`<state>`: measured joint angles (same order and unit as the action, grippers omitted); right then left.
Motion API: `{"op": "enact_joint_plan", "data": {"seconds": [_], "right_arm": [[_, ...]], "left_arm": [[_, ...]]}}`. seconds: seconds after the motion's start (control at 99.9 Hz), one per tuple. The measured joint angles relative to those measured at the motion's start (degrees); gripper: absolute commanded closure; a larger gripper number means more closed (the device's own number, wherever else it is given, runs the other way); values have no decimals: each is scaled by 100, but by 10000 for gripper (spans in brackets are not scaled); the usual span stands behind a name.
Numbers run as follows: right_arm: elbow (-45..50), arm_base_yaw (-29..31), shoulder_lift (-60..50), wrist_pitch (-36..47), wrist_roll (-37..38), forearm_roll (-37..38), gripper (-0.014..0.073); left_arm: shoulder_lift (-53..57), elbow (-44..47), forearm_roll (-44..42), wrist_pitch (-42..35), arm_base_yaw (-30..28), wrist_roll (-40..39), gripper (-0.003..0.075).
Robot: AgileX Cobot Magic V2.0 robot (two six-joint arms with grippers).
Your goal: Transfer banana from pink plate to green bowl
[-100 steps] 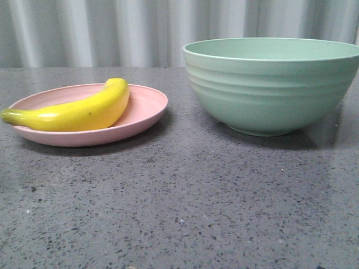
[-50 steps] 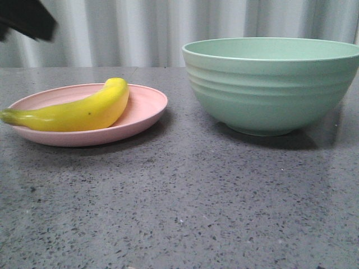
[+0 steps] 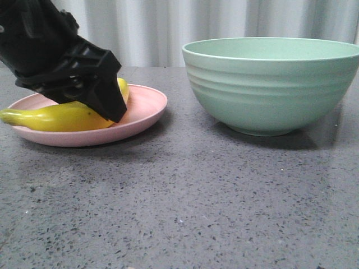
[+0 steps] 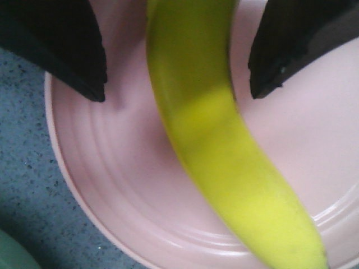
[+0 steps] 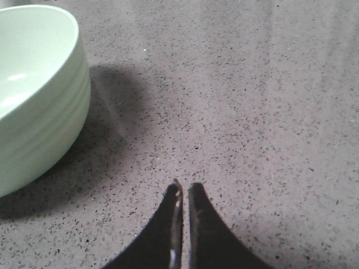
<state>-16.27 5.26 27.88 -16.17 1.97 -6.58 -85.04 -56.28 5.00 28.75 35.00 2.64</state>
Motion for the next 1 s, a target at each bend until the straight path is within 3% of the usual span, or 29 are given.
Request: {"op": "enact_joint_plan", "data": {"seconds": [0.57, 0.811, 1.001], "right_arm": [[0, 0, 0, 20, 0, -10, 656], [0, 0, 0, 20, 0, -10, 656], [0, 0, 0, 9, 0, -10, 656]], "left_arm": [[-130, -14, -162, 249, 0, 13, 232], [-130, -14, -162, 249, 0, 13, 413], [-130, -14, -162, 260, 0, 13, 493]]}}
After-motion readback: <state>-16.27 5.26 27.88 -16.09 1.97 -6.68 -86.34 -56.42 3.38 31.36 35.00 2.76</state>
